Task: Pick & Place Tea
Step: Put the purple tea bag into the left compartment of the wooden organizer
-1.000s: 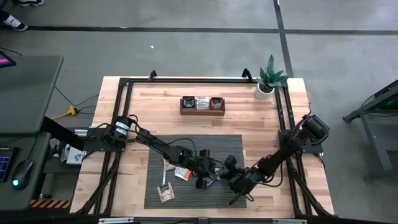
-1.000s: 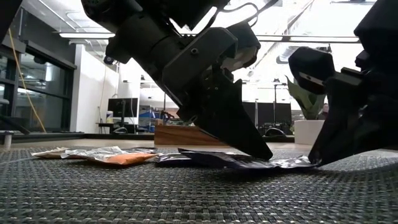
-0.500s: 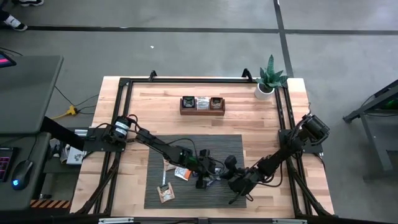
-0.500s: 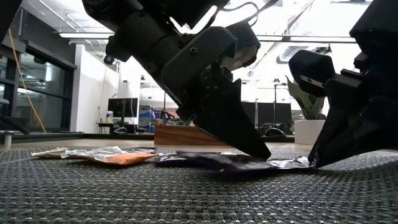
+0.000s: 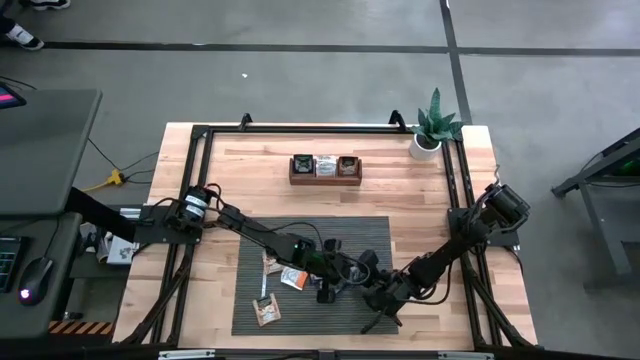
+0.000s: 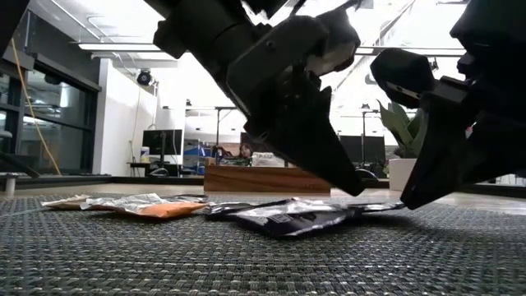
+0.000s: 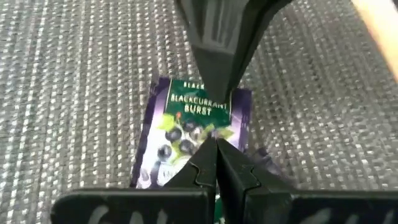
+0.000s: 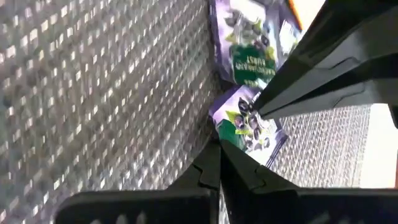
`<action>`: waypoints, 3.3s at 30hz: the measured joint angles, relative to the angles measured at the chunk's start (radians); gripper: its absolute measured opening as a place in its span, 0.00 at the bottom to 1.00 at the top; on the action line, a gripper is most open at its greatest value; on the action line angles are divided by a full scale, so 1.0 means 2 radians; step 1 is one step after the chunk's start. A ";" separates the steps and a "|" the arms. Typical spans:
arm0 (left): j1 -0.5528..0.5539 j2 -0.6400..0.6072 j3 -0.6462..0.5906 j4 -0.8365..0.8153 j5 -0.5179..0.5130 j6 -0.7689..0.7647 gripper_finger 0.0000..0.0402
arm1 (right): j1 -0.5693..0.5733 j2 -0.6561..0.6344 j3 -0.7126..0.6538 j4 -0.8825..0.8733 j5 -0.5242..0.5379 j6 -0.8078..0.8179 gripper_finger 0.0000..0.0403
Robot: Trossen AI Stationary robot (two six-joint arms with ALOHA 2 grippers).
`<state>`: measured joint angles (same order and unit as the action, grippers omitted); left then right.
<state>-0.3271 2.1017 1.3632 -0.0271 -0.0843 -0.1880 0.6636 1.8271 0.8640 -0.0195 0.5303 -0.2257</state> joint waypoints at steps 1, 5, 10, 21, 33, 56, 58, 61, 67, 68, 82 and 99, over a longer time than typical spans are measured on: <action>0.000 -0.001 0.000 -0.003 -0.005 0.002 0.00 | 0.000 0.000 0.003 -0.011 0.001 0.000 0.00; 0.000 -0.028 0.001 -0.031 -0.033 0.013 0.00 | 0.000 0.000 0.015 -0.050 0.012 -0.002 0.00; 0.001 -0.049 -0.001 -0.084 -0.083 0.022 0.00 | 0.000 0.000 0.037 -0.104 0.037 -0.034 0.00; 0.046 -0.069 0.000 -0.122 -0.069 0.067 0.00 | -0.003 0.000 0.106 -0.250 0.102 -0.127 0.00; 0.131 -0.111 0.002 -0.158 0.094 0.160 0.00 | 0.008 -0.001 0.120 -0.302 0.138 -0.263 0.00; 0.209 -0.144 0.000 -0.123 0.362 0.228 0.08 | 0.015 -0.001 0.120 -0.268 0.232 -0.487 0.00; 0.209 -0.144 0.000 -0.122 0.361 0.228 0.14 | 0.015 -0.001 0.120 -0.268 0.232 -0.493 0.00; 0.209 -0.144 0.000 -0.118 0.361 0.227 0.25 | 0.015 -0.001 0.120 -0.267 0.234 -0.494 0.00; 0.209 -0.143 0.000 -0.118 0.364 0.210 0.41 | 0.015 -0.001 0.120 -0.267 0.235 -0.495 0.00; 0.209 -0.143 0.000 -0.118 0.366 0.209 0.43 | 0.015 -0.001 0.120 -0.267 0.235 -0.498 0.00; 0.209 -0.143 0.000 -0.118 0.381 0.194 0.45 | 0.015 -0.001 0.120 -0.233 0.262 -0.585 0.00; 0.209 -0.133 0.000 -0.119 0.360 0.182 0.45 | 0.014 -0.001 0.120 -0.167 0.282 -0.686 0.00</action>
<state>0.0914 1.8364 1.3626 -0.2659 0.6362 0.1756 0.6907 1.8256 1.1042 -0.3529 1.0943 -1.5977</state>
